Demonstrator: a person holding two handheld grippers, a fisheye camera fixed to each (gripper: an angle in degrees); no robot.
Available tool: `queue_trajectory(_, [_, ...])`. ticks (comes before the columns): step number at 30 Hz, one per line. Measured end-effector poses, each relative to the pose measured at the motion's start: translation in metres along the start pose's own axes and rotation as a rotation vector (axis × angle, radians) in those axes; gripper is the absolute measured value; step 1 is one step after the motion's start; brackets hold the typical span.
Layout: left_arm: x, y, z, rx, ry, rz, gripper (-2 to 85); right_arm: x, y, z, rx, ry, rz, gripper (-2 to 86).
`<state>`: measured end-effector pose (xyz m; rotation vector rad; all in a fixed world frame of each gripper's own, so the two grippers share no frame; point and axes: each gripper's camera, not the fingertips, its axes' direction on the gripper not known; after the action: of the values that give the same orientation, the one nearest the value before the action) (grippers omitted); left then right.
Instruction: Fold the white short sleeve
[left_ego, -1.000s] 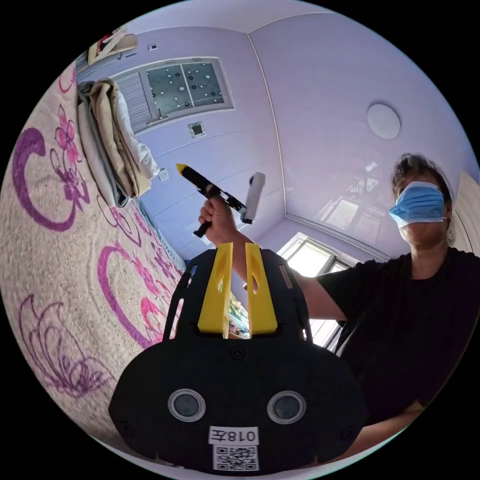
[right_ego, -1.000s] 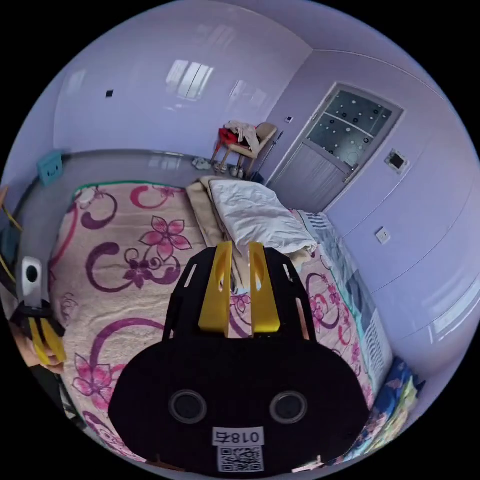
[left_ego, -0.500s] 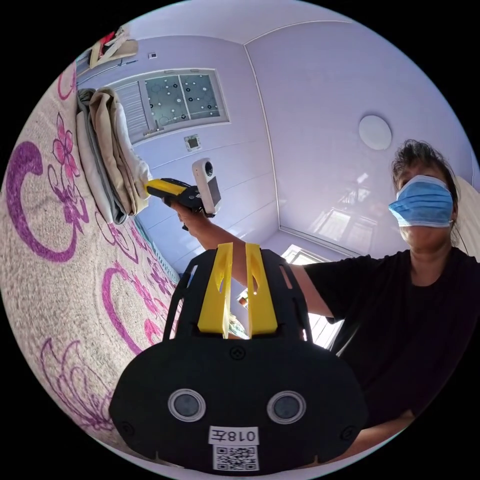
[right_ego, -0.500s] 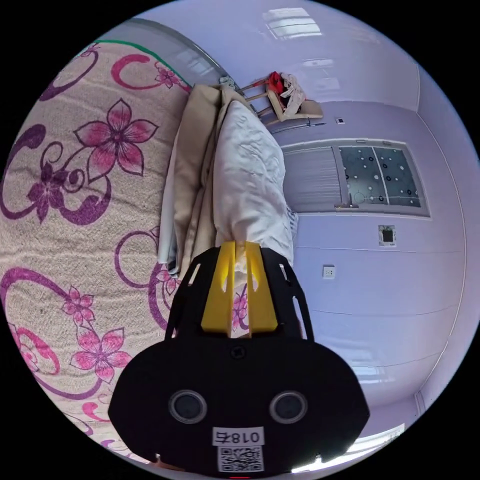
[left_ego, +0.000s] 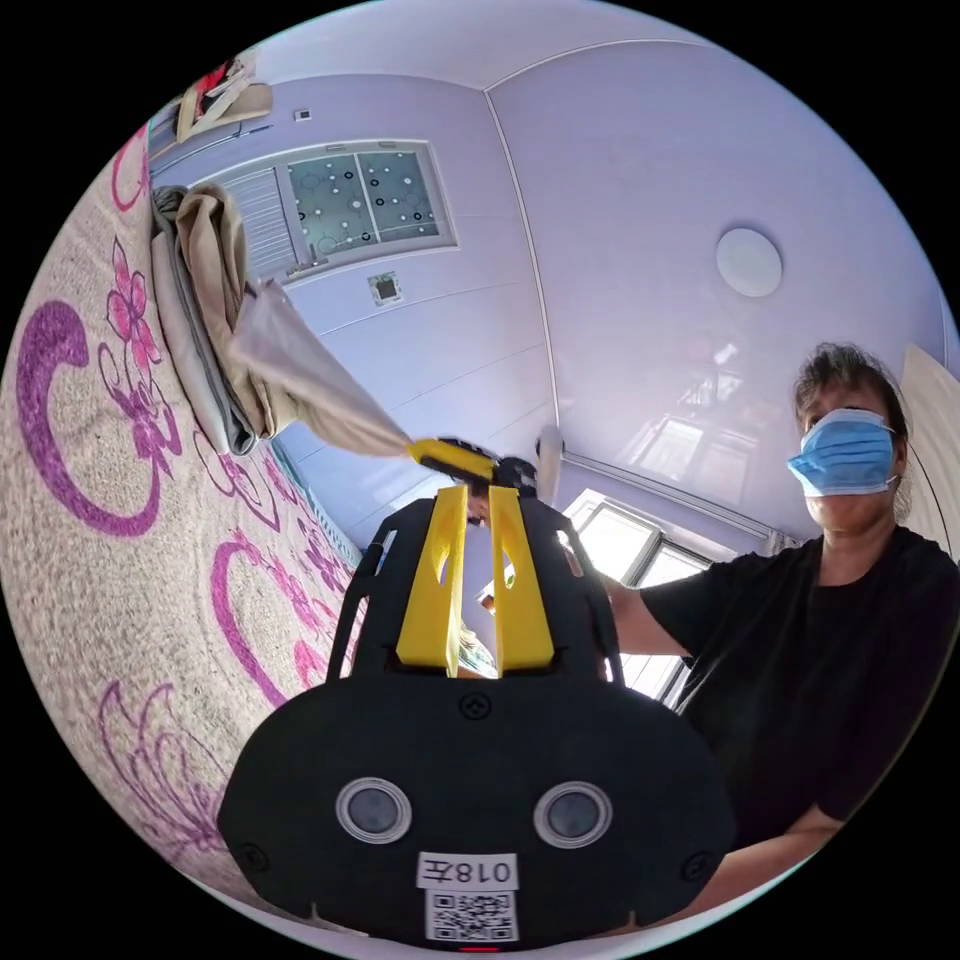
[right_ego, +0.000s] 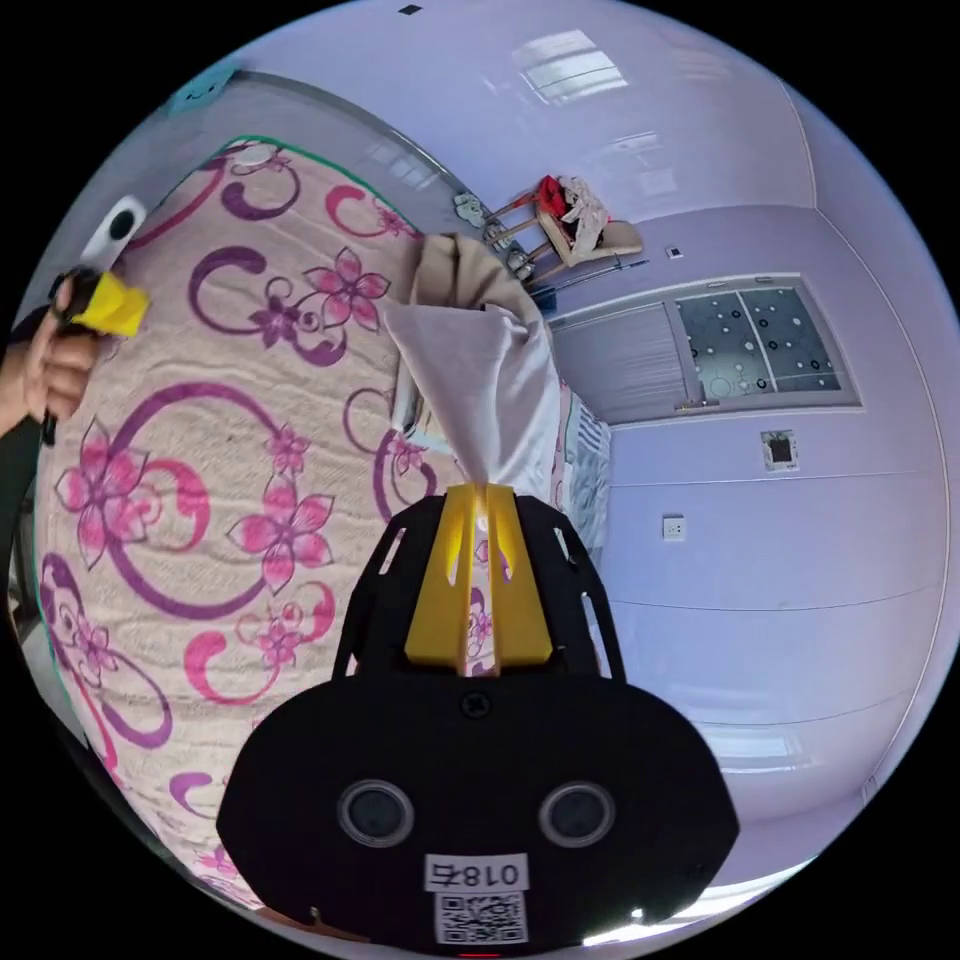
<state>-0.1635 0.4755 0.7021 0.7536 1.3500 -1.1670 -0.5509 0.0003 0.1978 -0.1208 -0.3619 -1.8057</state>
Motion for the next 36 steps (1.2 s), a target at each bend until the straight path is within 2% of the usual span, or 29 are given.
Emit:
queue_trajectory(5, [0.038,-0.002,0.000,-0.048,-0.088,0.018,4.4,-0.086,0.127,-0.061,-0.069,-0.136,-0.046,0.0])
queue_trajectory(10, [0.084,-0.003,0.036,-0.219,-0.216,0.030,4.9,-0.182,0.233,-0.116,-0.142,-0.315,0.018,1.6])
queue_trajectory(12, [0.101,-0.001,0.076,-0.343,-0.257,0.038,5.8,-0.209,0.262,-0.123,-0.192,-0.397,0.080,2.7])
queue_trajectory(14, [0.112,0.003,0.113,-0.454,-0.290,0.061,6.6,-0.219,0.298,-0.128,-0.174,-0.518,0.243,3.8])
queue_trajectory(18, [0.132,0.014,0.212,-0.697,-0.455,0.204,8.4,-0.190,0.357,-0.121,-0.062,-0.568,0.575,6.0])
queue_trajectory(20, [0.135,0.020,0.254,-0.785,-0.527,0.274,8.7,-0.159,0.396,-0.101,0.047,-0.484,0.847,6.5])
queue_trajectory(23, [0.132,0.035,0.312,-0.915,-0.601,0.356,9.9,-0.135,0.421,-0.052,0.068,-0.399,1.003,8.0])
queue_trajectory(27, [0.136,0.056,0.352,-1.026,-0.733,0.485,12.1,-0.118,0.437,0.020,0.084,-0.540,1.090,9.8])
queue_trajectory(33, [0.139,0.078,0.358,-1.117,-0.796,0.464,12.1,-0.125,0.466,0.108,-0.071,-0.644,1.160,9.7])
queue_trajectory(36, [0.144,0.094,0.357,-1.156,-0.850,0.472,9.6,-0.139,0.481,0.131,-0.097,-0.776,1.171,8.2])
